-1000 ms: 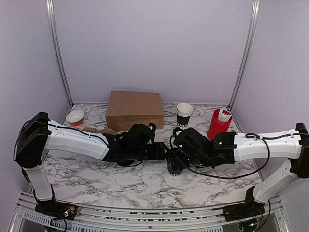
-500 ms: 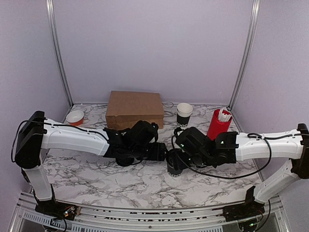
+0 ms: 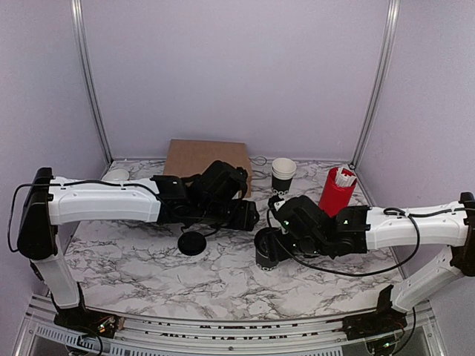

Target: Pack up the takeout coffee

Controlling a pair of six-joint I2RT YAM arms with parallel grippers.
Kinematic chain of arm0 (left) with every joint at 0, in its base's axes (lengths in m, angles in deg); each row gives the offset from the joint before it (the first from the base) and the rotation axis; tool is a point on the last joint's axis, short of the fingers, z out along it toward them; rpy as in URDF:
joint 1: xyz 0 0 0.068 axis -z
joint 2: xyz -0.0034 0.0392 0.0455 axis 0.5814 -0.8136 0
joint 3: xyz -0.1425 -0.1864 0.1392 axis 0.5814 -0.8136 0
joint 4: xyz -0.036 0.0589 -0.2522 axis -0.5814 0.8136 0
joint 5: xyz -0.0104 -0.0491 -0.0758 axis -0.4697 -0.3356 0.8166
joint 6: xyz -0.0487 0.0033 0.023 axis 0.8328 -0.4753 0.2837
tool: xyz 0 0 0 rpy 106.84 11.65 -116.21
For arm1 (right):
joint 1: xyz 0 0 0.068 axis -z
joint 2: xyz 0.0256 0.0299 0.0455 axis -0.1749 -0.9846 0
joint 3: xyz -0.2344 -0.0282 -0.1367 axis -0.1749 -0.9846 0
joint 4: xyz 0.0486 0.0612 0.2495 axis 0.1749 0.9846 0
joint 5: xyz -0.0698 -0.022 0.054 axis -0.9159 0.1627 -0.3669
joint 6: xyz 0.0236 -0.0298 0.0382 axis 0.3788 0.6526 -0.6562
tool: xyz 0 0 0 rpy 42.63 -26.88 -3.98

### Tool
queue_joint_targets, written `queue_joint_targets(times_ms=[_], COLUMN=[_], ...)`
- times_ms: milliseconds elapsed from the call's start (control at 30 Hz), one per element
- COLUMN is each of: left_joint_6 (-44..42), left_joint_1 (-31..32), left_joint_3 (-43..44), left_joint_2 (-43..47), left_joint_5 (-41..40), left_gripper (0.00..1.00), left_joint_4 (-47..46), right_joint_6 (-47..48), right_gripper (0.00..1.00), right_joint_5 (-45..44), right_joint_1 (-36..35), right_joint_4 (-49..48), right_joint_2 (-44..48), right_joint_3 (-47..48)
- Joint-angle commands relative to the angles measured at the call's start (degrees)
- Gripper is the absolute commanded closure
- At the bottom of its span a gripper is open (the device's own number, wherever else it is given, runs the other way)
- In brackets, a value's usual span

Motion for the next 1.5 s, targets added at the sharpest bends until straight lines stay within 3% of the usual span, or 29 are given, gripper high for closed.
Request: queue_joint_targets(times_ms=[0, 333, 500, 667, 933, 1067, 1300, 1467], left_joint_6=[-2.15, -0.55, -1.46, -3.18, -4.20, -4.13, -2.23, -2.63], left_joint_1=[0.15, 1.02, 1.41, 0.95, 1.58, 1.80, 1.85, 1.95], left_joint_3=[2.52, -3.21, -4.33, -0.08, 4.88, 4.63, 1.33, -0.04], left_joint_2=[1.25, -10.75, -6.94, -2.66, 2.63, 0.43, -11.06, -7.50], left_joint_5=[-1.30, 3.24, -0.62, -4.41, -3.31, -2.42, 2.80, 0.30], left_gripper=[0.46, 0.60, 0.59, 0.58, 0.58, 0.58, 0.60, 0.59], left_joint_4=[4.08, 1.69, 1.86, 5.74, 7.35, 7.09, 5.17, 4.75], right_joint_6=[1.59, 1.26, 0.70, 0.79, 1.32, 1.54, 1.42, 1.35], right_gripper=[0.35, 0.35, 0.35, 0.35, 0.35, 0.35, 0.35, 0.35], right_joint_5=[2.15, 2.61, 2.52, 2.44, 3.12, 3.38, 3.81, 3.90], right_joint_1=[0.48, 0.51, 0.53, 0.53, 0.56, 0.53, 0.55, 0.51], right_joint_4=[0.54, 0.29, 0.63, 0.55, -0.74, -1.03, -1.37, -1.60], right_joint_2=[-1.13, -1.46, -1.54, -1.63, -2.31, -2.92, -2.96, -2.87], right_joint_3=[-1.40, -2.30, -2.67, -2.55, -2.55, -2.29, -2.89, -3.24])
